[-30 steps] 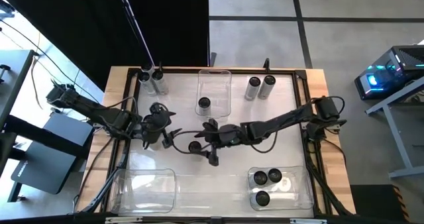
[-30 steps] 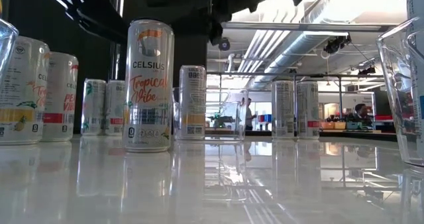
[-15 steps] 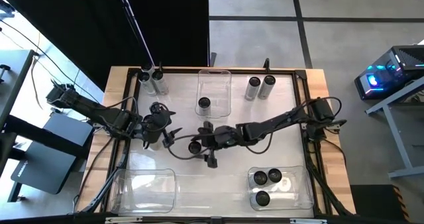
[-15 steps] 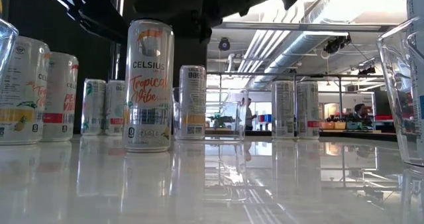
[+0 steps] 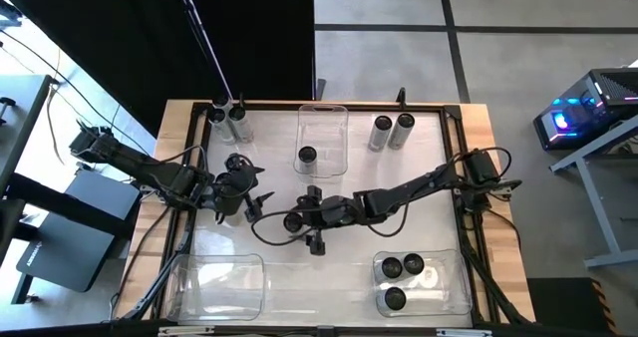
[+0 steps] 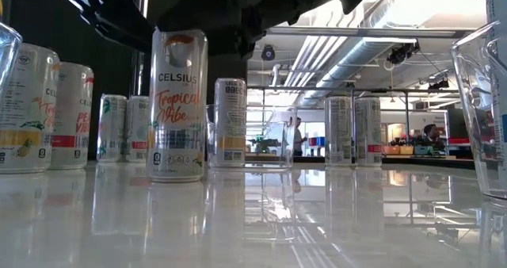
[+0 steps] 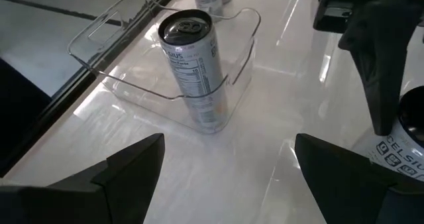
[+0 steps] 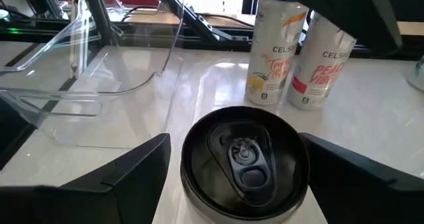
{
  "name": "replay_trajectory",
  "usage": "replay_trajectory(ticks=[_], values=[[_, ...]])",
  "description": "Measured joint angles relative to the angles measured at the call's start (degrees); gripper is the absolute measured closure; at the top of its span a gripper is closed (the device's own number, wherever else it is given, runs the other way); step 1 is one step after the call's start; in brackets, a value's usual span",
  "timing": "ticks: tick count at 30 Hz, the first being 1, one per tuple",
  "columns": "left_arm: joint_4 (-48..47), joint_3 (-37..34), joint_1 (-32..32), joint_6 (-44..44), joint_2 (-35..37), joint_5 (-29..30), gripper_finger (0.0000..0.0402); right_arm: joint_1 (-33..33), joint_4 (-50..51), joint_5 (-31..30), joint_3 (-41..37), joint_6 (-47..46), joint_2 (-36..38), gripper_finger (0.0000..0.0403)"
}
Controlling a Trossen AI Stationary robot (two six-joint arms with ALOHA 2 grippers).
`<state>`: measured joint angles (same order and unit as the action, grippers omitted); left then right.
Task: Sort soda cans
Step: Put the bottom right white yellow soda can into the top middle transparent bin
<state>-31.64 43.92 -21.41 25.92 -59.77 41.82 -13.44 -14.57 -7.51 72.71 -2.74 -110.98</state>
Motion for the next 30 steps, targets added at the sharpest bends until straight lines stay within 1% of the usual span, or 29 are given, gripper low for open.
replay_trajectory(ticks=[4,9,10,13,15,19,24,30], values=[[0.0,0.0,0.0,0.5,0.0,0.0,0.0067,-0.6,-0.4,-0.2,0.0,-0.1,-0.7,0.0103],[0.2,0.0,0.0,0.5,0.0,-0.1,0.0067,-1.2,-0.4,-1.0,0.0,-0.3,-0.7,0.0155],[0.2,0.0,0.0,0.5,0.0,-0.1,0.0067,-1.2,-0.5,-1.0,0.0,-0.5,-0.7,0.0161],[0.2,0.0,0.0,0.5,0.0,-0.1,0.0067,-1.2,-1.2,-2.1,0.0,-1.6,-0.8,0.0161],[0.2,0.0,0.0,0.6,0.0,-0.1,0.0067,-1.3,-0.7,-3.9,-0.1,-1.5,-0.1,0.0161],[0.2,0.0,0.0,1.0,0.0,-0.1,0.0067,-1.3,3.2,-8.2,-0.2,-1.1,5.3,0.0161],[0.0,0.0,0.0,1.0,0.0,-0.1,0.0067,-1.0,12.4,-18.5,-0.1,1.5,15.4,0.0161],[-0.2,0.0,0.0,1.0,0.0,-0.1,0.0067,0.8,23.3,-28.7,0.0,-0.1,26.7,0.0161]])
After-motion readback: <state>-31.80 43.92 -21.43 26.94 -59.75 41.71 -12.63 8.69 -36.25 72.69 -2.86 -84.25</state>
